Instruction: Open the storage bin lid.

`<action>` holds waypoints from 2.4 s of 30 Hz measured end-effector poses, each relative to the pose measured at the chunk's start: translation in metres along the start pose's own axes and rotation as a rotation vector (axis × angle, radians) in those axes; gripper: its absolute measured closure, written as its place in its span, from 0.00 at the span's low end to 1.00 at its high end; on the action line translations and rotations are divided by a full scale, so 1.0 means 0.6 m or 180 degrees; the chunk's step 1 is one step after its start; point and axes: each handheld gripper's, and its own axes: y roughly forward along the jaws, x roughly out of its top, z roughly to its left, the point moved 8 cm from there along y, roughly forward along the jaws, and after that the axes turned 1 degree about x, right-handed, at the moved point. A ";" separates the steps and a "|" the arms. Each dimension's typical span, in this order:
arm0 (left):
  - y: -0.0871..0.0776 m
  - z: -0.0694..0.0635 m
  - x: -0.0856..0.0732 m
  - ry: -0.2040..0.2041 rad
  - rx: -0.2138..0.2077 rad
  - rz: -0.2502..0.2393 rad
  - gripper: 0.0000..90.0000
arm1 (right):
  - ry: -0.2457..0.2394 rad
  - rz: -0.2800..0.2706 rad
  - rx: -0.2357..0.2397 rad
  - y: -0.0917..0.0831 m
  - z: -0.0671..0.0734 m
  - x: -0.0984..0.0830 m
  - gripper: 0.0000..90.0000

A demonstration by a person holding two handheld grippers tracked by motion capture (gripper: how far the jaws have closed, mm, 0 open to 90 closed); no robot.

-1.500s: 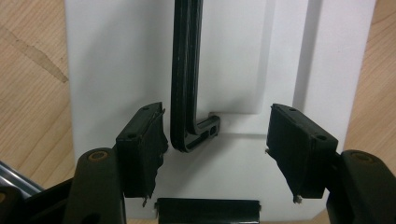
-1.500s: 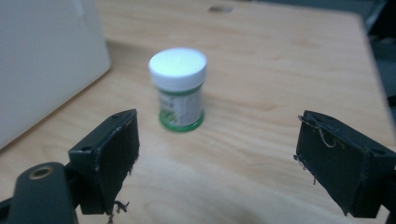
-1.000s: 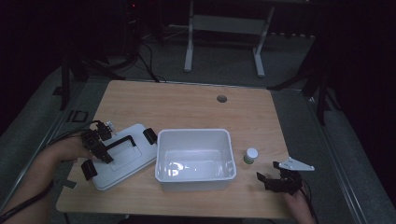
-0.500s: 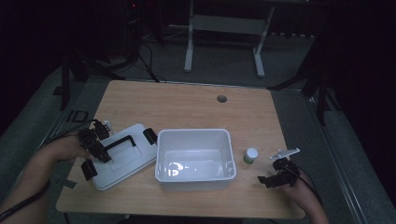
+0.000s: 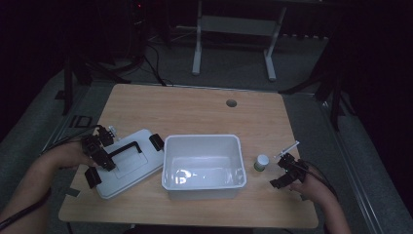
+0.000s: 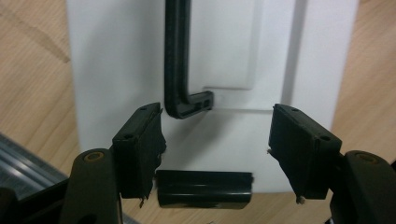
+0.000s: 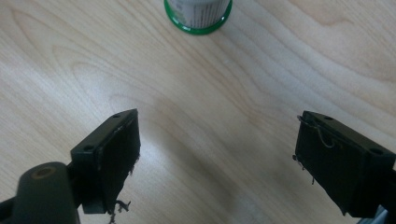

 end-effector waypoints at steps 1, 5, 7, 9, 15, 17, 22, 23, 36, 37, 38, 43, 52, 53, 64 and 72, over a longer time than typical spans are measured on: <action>0.000 0.000 -0.001 0.0020 0.0031 0.0027 0.38 | -0.0002 0.0033 0.0003 -0.001 -0.001 0.003 0.15; 0.003 0.003 -0.002 0.0027 0.0104 0.0133 0.38 | -0.0025 0.0130 -0.0017 -0.004 -0.006 0.019 0.15; 0.003 0.003 -0.001 0.0021 0.0113 0.0131 0.38 | -0.0083 0.0182 -0.0029 -0.006 -0.007 0.028 0.15; 0.004 0.004 -0.002 0.0018 0.0125 0.0143 0.38 | -0.0122 0.0240 -0.0049 -0.008 -0.008 0.037 0.15; 0.005 0.001 -0.003 0.0026 0.0117 0.0131 0.38 | -0.0203 0.0348 -0.0095 -0.011 -0.009 0.063 0.16; 0.006 0.001 -0.002 0.0036 0.0118 0.0125 0.38 | -0.0200 0.0367 -0.0100 -0.012 -0.010 0.070 0.16; 0.007 -0.001 0.000 0.0053 0.0115 0.0143 0.38 | -0.0156 0.0394 -0.0100 -0.012 -0.014 0.088 0.16; 0.008 -0.001 0.001 0.0052 0.0111 0.0147 0.38 | -0.0156 0.0416 -0.0094 -0.012 -0.014 0.091 0.16; 0.011 0.000 0.000 0.0067 0.0108 0.0173 0.38 | -0.0272 0.0430 0.0008 0.005 0.006 0.132 0.24; 0.011 0.000 0.000 0.0062 0.0108 0.0169 0.38 | -0.0283 0.0452 0.0036 0.006 0.009 0.133 0.24; 0.011 -0.001 0.000 0.0063 0.0112 0.0170 0.38 | -0.0306 0.0467 0.0048 0.009 0.012 0.135 0.24; 0.012 -0.004 0.002 0.0086 0.0097 0.0181 0.38 | -0.0361 0.0636 0.0056 0.020 0.015 0.139 0.33; 0.014 -0.004 0.002 0.0100 0.0084 0.0188 0.38 | -0.0607 0.0834 0.0037 0.033 0.021 0.141 0.52; 0.014 -0.004 0.002 0.0096 0.0085 0.0192 0.38 | -0.0644 0.0857 0.0003 0.032 0.020 0.140 0.55; 0.013 -0.005 0.000 0.0101 0.0086 0.0190 0.38 | -0.0991 0.0789 0.0065 0.007 0.031 0.126 0.56; 0.009 -0.008 -0.002 0.0132 0.0100 0.0234 0.38 | -0.1198 0.0763 0.0107 -0.014 0.030 0.104 0.56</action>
